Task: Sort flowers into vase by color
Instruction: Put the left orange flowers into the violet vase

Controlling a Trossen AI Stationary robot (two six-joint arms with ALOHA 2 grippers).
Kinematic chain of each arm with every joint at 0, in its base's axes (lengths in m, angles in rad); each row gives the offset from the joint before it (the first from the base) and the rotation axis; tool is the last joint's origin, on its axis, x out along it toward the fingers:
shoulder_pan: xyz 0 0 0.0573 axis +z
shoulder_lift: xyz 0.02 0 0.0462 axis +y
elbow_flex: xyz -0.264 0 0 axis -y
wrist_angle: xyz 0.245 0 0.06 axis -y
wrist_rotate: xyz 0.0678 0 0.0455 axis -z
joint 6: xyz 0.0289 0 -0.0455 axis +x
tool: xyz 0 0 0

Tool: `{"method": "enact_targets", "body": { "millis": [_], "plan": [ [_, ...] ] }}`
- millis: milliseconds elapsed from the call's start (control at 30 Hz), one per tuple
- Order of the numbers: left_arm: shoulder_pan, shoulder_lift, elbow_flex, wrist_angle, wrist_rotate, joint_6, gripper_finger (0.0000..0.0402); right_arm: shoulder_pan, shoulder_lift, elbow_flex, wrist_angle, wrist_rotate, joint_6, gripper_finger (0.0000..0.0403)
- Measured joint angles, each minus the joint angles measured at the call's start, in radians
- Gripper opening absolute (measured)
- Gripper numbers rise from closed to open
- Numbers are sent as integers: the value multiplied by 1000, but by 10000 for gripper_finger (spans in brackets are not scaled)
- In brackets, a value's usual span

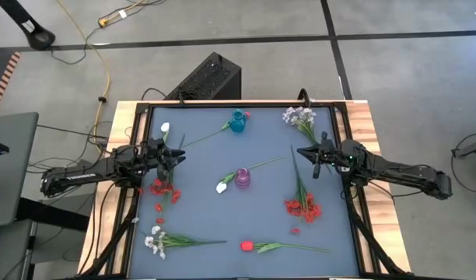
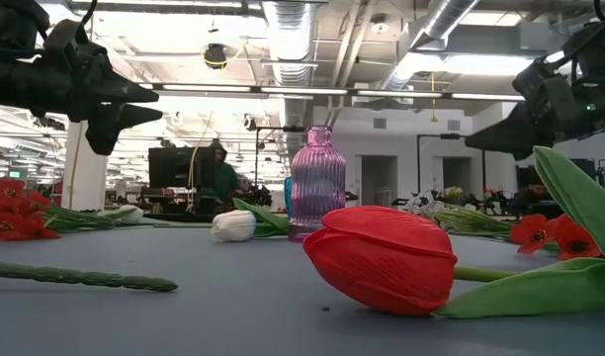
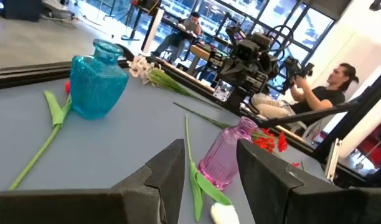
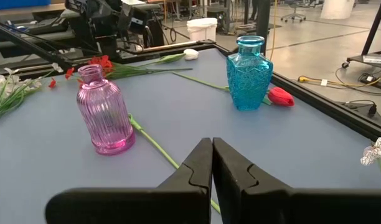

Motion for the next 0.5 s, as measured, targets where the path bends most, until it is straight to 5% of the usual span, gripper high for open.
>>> {"method": "enact_targets", "body": {
  "millis": [267,500],
  "plan": [
    [0,4,15,-33,18,-17,135,0,0,-1,123,-1,77,40],
    [0,107,207,-229,-100,13,135,10,0,15,152,-4,-3,40]
  ]
}}
